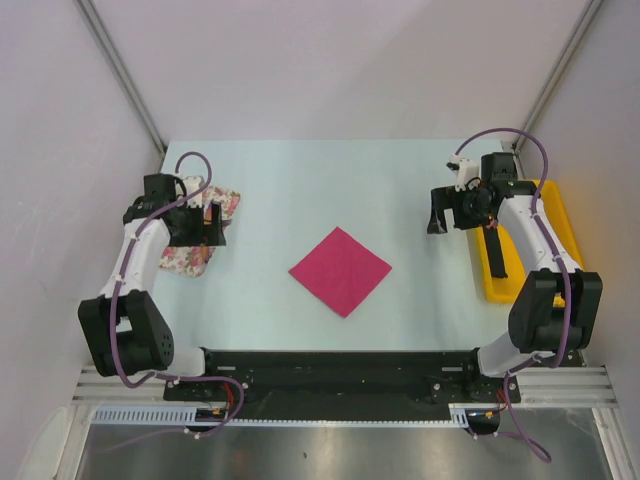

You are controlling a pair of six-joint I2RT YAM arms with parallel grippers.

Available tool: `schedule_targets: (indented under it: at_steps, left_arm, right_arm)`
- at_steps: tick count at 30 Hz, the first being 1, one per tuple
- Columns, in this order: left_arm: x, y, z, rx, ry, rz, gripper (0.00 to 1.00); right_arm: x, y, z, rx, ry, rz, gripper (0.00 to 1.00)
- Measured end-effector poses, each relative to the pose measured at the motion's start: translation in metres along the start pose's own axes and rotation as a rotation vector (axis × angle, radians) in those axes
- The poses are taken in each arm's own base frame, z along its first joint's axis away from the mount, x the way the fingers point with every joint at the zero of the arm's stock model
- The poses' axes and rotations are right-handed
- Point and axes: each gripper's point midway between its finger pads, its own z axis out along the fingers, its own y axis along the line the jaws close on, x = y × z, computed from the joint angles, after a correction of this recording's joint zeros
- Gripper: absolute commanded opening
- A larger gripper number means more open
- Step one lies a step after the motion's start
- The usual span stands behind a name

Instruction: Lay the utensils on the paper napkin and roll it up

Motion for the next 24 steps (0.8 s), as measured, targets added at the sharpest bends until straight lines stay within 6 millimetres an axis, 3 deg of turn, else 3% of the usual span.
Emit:
schedule_targets:
  at_steps: [6, 14, 24]
  left_arm:
    - [-0.007, 0.010, 0.001, -0.045, 0.013, 0.001, 1.00]
    - [-0.008, 0.027, 0.018, -0.116, 0.086, -0.030, 0.98]
    - [0.010, 0.043, 0.051, -0.173, 0.208, -0.085, 0.71]
  right_arm:
    - [0.000, 0.000, 0.000, 0.000, -0.001, 0.008, 1.00]
    - [0.000, 0.000, 0.000, 0.002, -0.001, 0.008, 1.00]
    - [0.004, 0.000, 0.002, 0.000, 0.010, 0.012, 1.00]
